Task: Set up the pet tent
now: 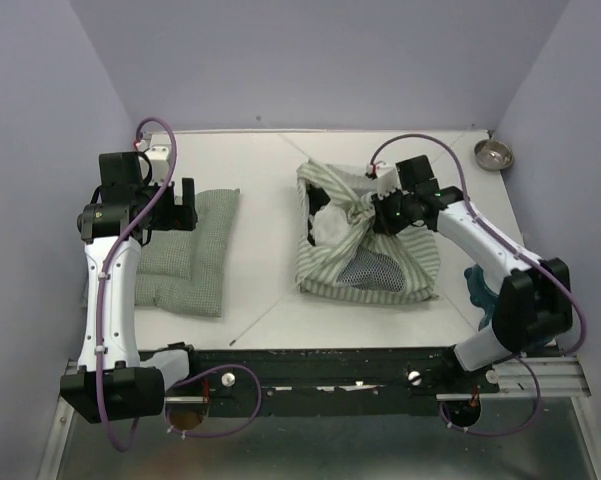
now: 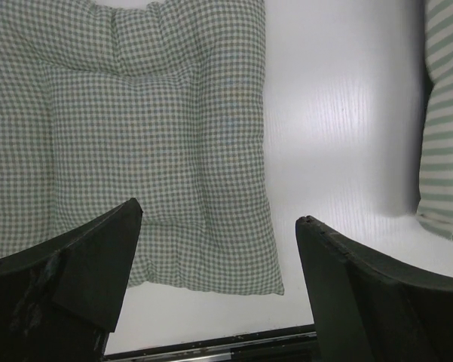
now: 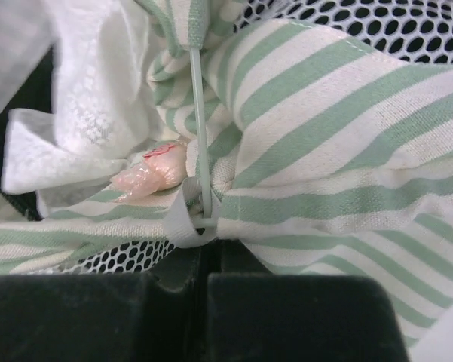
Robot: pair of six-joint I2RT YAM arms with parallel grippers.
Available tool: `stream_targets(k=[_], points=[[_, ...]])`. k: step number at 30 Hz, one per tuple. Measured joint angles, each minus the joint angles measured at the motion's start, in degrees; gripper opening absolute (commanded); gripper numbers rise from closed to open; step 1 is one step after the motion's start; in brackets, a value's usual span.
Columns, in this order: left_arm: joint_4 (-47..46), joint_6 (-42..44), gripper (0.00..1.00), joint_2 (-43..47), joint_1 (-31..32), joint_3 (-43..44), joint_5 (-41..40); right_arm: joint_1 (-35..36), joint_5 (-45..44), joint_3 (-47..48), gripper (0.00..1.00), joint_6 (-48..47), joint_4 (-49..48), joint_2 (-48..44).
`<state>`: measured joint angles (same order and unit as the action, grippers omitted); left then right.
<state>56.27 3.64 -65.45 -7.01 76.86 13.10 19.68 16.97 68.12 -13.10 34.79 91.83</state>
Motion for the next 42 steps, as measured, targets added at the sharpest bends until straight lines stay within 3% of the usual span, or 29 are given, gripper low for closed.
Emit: stream_targets(k=[6, 13, 19, 24, 30, 35, 37, 38, 42], points=[[-0.7, -0.7, 0.99, -3.5, 0.0, 3.5, 0.0, 0.0, -11.0, 0.0, 0.01, 7.7, -6.0, -13.3], [-1.3, 1.2, 0.99, -5.8, 0.0, 4.9, 4.9, -0.1, -15.3, -0.7, 0.01, 11.8, -9.4, -7.7], [4.3, 18.0, 0.99, -5.9, 2.2, 1.7, 17.0, -1.3, -13.5, -0.7, 0.01, 11.3, -9.3, -4.2], [7.1, 29.4, 0.94, -5.7, 11.8, -9.5, 18.9, -1.7, -10.4, -0.7, 0.01, 11.1, -9.2, -4.6], [10.4, 38.5, 0.70, -8.9, 15.7, -11.6, 18.7, -1.7, -9.3, -1.0, 0.01, 11.1, -9.2, -7.0], [10.7, 41.6, 0.14, -11.9, 17.8, -12.7, 18.6, -1.7, -7.9, -1.2, 0.01, 11.0, -9.2, -8.0], [10.6, 41.9, 0.00, -12.2, 18.0, -13.1, 18.9, -1.7, -6.7, -1.6, 0.09, 11.0, -9.2, -8.2], [10.3, 41.5, 0.00, -12.1, 18.1, -13.1, 19.3, -1.7, -5.8, -1.8, 0.17, 11.0, -9.2, -8.3], [6.4, 38.0, 0.00, -10.5, 18.8, -13.1, 22.2, -1.9, -0.4, -2.1, 0.69, 11.8, -9.1, -8.3]])
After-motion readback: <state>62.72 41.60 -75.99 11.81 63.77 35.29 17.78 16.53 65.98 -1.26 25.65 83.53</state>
